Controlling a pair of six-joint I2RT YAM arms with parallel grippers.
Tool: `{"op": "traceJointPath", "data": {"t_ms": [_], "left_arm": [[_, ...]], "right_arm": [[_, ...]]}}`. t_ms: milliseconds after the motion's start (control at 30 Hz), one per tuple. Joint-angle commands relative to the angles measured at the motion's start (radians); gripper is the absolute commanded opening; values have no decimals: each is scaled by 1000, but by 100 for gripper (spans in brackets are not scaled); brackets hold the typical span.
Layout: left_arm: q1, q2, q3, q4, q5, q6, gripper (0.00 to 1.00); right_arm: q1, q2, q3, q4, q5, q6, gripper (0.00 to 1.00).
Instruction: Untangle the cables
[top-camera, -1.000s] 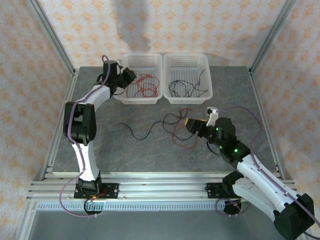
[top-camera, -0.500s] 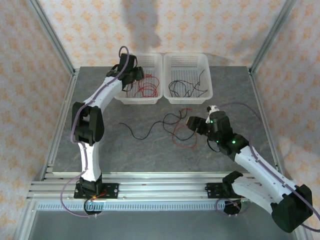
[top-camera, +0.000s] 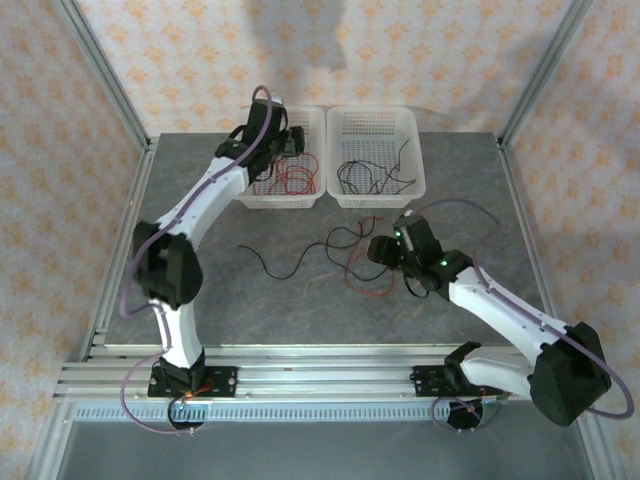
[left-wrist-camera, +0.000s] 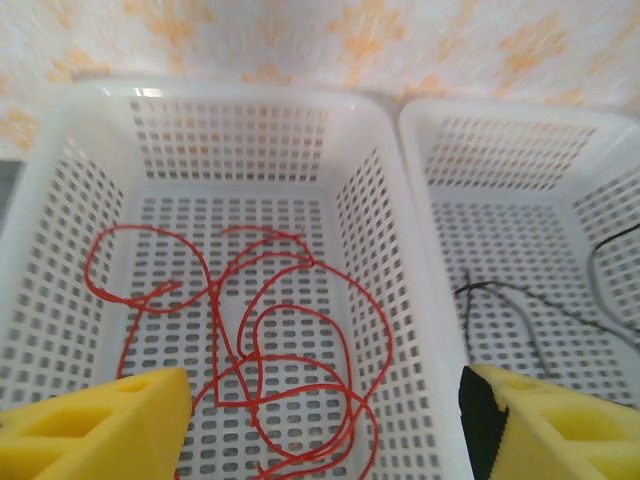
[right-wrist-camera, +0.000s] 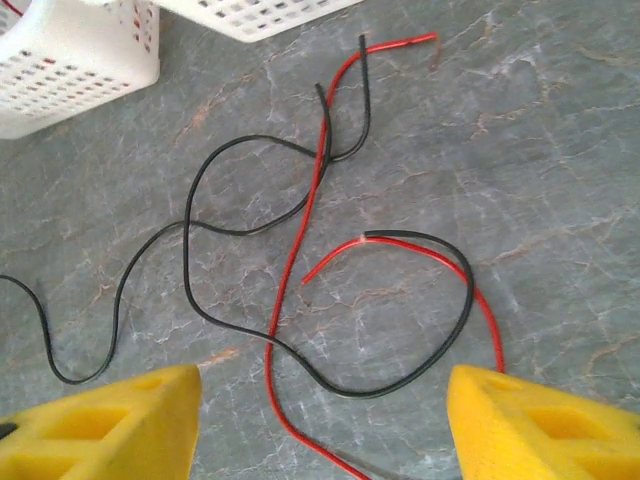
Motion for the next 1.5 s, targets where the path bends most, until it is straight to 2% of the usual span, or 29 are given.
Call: {"op": "traceJointPath", "data": {"t_ms": [0, 267, 467, 867, 1067, 1267, 1467], "left_arm": [[-3, -189, -103, 95, -63, -4, 74], [-2, -500, -440, 107, -130, -79, 73], [-2, -671, -650, 123, -83, -167, 72], [-2, -840, -778, 59, -90, -207, 71], [-2, -852, -782, 43, -100, -206, 71], [-2, -851, -779, 43, -96, -208, 71], [-2, -856, -785, 49, -68, -207, 71]], "right_arm": [[67, 68, 85, -24, 71, -21, 65], [177, 316, 270, -43, 97, -65, 63], [207, 528, 420, -77, 87, -128, 50], [210, 798, 576, -129, 121, -232, 43], [210, 847, 581, -119, 100, -235, 36], [211, 812, 577, -113, 94, -230, 1], [210, 655, 593, -125, 92, -226, 0]]}}
